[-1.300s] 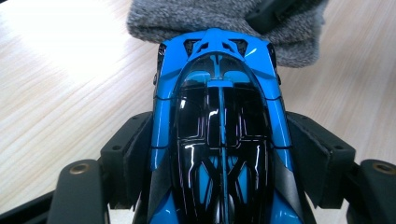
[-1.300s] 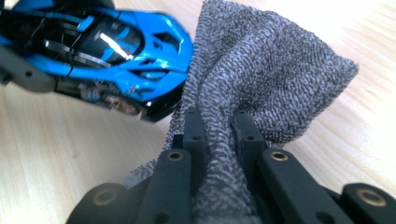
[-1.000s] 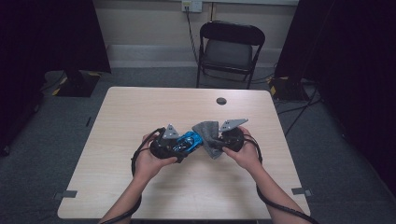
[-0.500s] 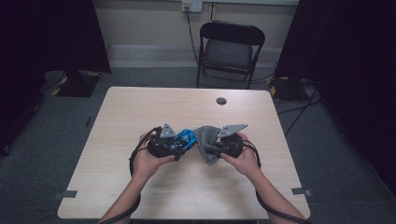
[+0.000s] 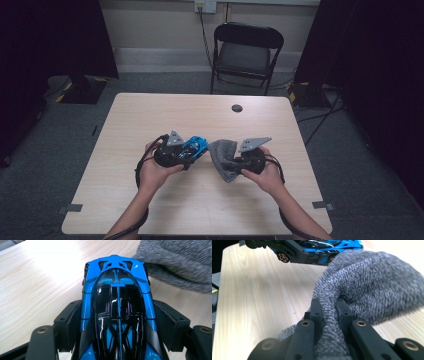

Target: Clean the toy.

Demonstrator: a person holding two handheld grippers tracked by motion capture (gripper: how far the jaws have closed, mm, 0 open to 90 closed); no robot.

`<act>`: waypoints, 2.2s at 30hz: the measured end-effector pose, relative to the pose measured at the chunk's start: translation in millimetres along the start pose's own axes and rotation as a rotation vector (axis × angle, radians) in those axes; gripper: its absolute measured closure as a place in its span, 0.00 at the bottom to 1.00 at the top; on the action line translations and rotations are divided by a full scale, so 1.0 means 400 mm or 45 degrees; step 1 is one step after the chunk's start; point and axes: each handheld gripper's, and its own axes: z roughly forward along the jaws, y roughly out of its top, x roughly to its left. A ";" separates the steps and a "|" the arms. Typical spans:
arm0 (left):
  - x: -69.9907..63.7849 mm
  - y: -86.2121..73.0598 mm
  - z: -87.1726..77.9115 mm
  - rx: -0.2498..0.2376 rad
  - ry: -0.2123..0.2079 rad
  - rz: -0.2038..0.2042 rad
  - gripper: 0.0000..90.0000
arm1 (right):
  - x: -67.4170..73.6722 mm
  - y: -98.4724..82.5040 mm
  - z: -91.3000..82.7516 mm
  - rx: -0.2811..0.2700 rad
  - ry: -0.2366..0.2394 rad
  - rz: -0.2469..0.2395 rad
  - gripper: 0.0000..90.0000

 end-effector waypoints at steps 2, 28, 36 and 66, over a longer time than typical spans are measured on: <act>0.001 0.002 -0.003 -0.011 0.001 -0.001 0.31 | -0.011 -0.007 -0.028 -0.025 -0.011 0.016 0.88; -0.101 0.047 0.016 -0.013 -0.165 0.127 0.31 | -0.145 0.074 -0.028 -0.011 -0.012 -0.048 0.87; -0.084 0.038 0.015 0.003 -0.137 0.120 0.31 | -0.137 0.069 -0.014 0.021 0.023 -0.067 0.87; -0.009 0.012 -0.002 -0.011 -0.028 0.000 0.31 | -0.086 -0.015 -0.005 0.054 0.065 -0.018 0.87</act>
